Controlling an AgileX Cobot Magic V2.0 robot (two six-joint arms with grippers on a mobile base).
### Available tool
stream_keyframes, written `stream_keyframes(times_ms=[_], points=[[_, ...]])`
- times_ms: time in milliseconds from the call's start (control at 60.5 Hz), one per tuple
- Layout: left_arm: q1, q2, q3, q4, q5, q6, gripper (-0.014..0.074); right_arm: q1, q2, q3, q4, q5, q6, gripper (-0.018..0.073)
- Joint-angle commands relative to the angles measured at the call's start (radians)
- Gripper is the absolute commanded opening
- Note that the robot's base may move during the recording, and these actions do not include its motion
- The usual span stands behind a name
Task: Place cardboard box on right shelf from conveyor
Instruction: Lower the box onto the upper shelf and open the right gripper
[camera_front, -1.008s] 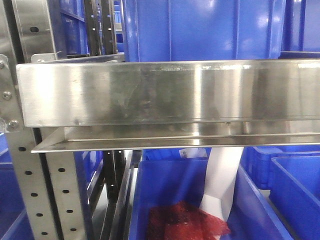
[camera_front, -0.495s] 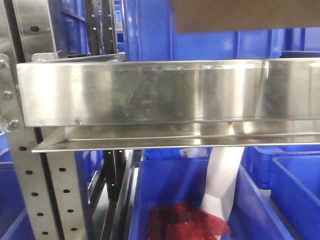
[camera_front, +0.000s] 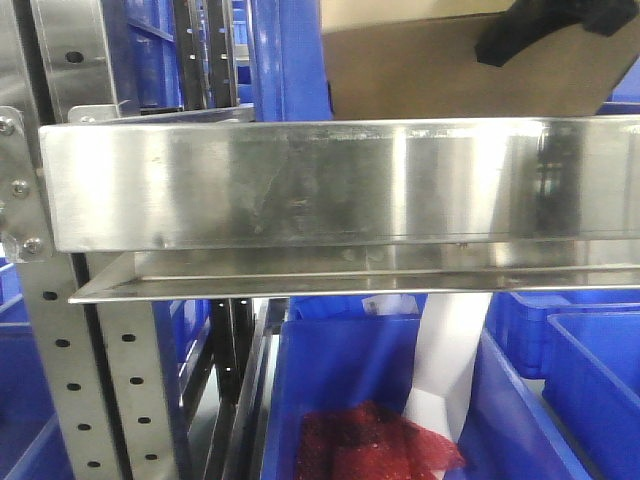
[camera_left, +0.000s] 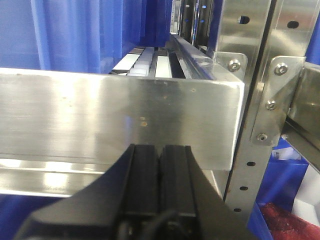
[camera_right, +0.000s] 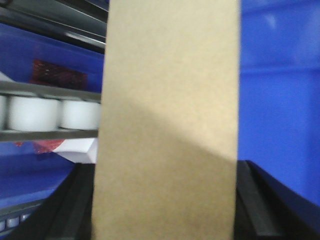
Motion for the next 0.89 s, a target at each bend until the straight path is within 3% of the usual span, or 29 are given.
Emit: stream_keyframes(times_ms=[0, 99, 182, 363, 628, 875], points=[[-0.007, -0.013, 0.008, -0.006, -0.084, 0.0, -0.0116, -0.015, -0.016, -0.039, 0.037, -0.08, -0.009, 0.0181], [-0.007, -0.013, 0.008, -0.006, -0.084, 0.0, -0.0116, -0.015, -0.015, -0.039, 0.07, -0.08, -0.005, 0.0186], [-0.007, -0.013, 0.008, -0.006, -0.084, 0.0, -0.0116, -0.015, -0.015, -0.039, 0.096, -0.093, 0.012, 0.0245], [-0.007, -0.013, 0.008, -0.006, -0.084, 0.0, -0.0116, -0.015, -0.015, -0.037, 0.099, -0.14, 0.104, 0.0654], [-0.007, -0.013, 0.008, -0.006, -0.084, 0.0, -0.0116, -0.012, -0.059, -0.037, 0.099, -0.025, 0.139, 0.0624], [-0.007, -0.013, 0.008, -0.006, -0.084, 0.0, -0.0116, -0.01, -0.194, -0.008, 0.1, -0.001, 0.369, 0.0624]])
